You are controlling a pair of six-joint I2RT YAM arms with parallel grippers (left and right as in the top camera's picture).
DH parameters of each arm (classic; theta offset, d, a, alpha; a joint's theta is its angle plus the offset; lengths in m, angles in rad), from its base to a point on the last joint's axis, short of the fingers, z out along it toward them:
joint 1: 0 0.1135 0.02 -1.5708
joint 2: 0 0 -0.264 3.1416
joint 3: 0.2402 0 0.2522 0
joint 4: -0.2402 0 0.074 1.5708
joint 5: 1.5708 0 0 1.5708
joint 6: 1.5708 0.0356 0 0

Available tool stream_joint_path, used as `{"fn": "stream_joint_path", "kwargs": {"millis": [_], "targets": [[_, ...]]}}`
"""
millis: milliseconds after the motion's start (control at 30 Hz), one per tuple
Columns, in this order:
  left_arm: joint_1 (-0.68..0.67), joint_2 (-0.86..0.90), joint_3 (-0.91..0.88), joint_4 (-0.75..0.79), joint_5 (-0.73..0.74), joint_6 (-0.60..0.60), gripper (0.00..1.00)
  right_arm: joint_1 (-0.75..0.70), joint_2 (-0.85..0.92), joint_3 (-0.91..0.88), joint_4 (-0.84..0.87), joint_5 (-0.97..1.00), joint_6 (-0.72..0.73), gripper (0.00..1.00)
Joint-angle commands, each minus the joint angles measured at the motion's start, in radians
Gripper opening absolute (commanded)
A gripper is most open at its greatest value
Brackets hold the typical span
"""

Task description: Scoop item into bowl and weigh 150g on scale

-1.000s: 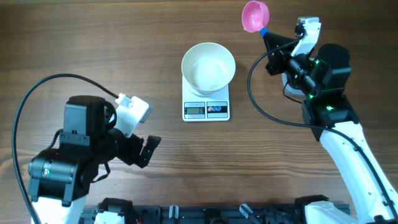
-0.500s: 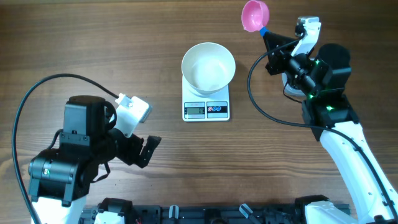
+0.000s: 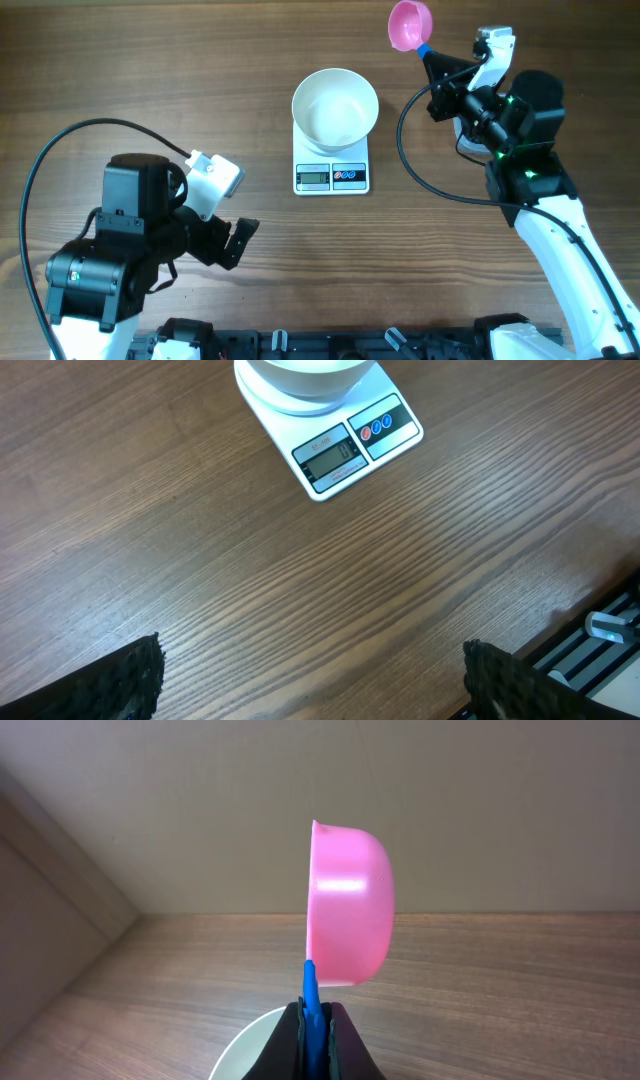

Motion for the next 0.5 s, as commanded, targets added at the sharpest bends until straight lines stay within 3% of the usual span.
{"fn": "stream_joint_path", "kwargs": {"millis": [0,467], "targets": [[0.007,-0.002,0.015,0.018,-0.006,0.021,1.0,-0.002,-0.024,0.016,0.006,-0.016,-0.02,0.04],[0.007,-0.002,0.015,0.022,-0.006,0.02,1.0,-0.002,-0.095,0.046,-0.037,0.001,-0.077,0.04]]}}
